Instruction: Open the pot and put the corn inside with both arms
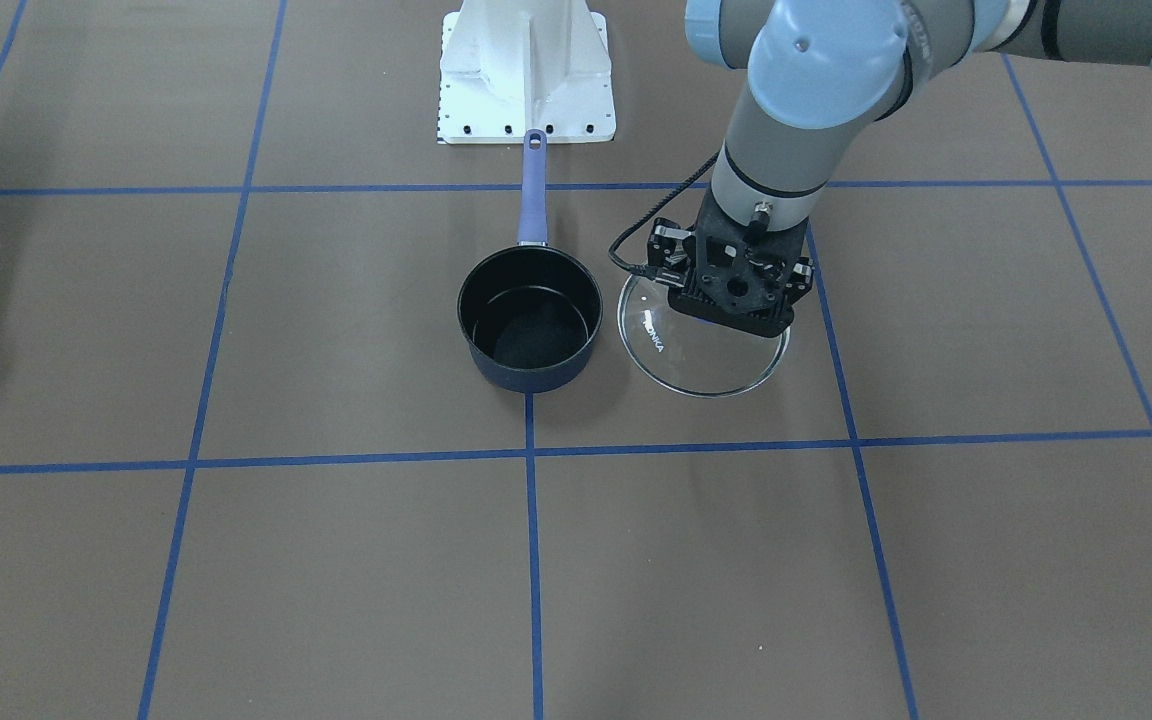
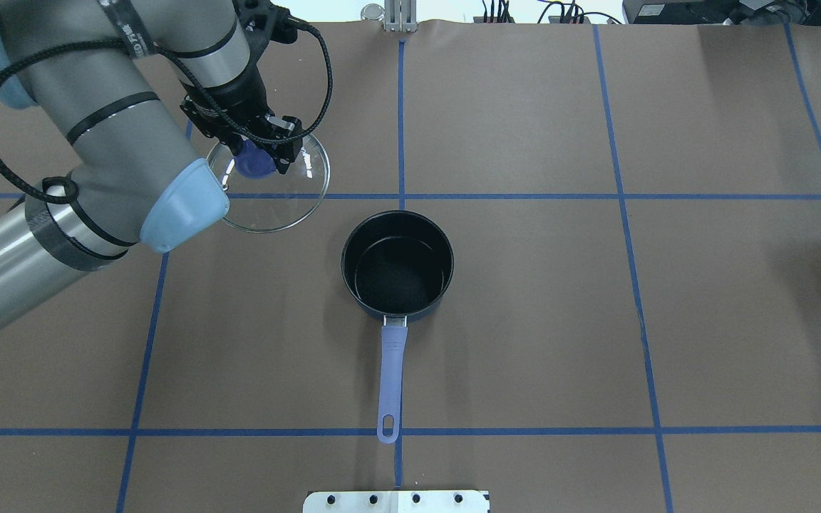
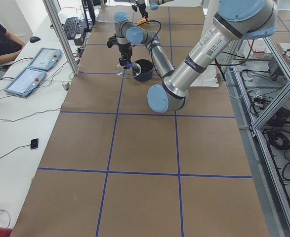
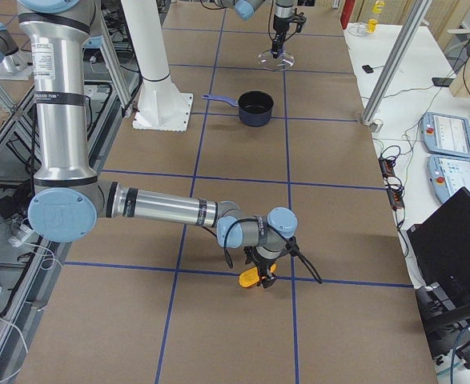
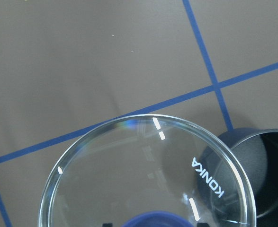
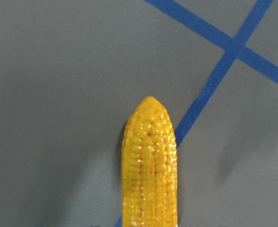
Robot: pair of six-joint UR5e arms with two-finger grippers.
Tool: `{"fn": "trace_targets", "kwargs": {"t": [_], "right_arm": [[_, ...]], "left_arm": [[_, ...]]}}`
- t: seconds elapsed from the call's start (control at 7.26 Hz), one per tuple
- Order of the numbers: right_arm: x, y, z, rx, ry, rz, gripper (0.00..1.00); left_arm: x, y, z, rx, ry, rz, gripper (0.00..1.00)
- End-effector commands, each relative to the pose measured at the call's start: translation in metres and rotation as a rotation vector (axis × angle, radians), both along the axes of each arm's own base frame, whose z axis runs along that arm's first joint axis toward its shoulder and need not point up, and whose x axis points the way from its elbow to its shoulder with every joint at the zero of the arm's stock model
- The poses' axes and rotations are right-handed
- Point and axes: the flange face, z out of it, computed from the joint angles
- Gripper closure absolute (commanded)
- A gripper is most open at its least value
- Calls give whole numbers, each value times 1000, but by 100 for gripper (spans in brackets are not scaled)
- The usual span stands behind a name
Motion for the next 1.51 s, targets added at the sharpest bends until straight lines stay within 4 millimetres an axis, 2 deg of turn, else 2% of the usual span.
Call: {"fn": "trace_targets", "kwargs": {"t": [0.0,0.14,0.55,0.83,0.96,1.24,1.38], "right_arm": [[-11,-1,4,-7,3,-21,14],[-11,0,4,-7,3,-23,24],[-13,-3,5,5,16,-33,41],[-13,-9,-2,30,32,-36,71],[-12,-16,-6,49,56,-36,74],[-16,-26,-22,77,47,-35,78],[-17,-29,-27,80,36,-33,78]], "left_arm": [[-24,-11,12,3,5,1,43],[-29,-14,14,4,4,-5,43],[-52,-26,17,20,-15,-3,43],[-62,-27,27,27,-20,-3,43],[-65,-25,31,24,-21,-3,43],[-76,-11,58,41,-33,27,43],[-85,-11,67,45,-38,32,43]]}}
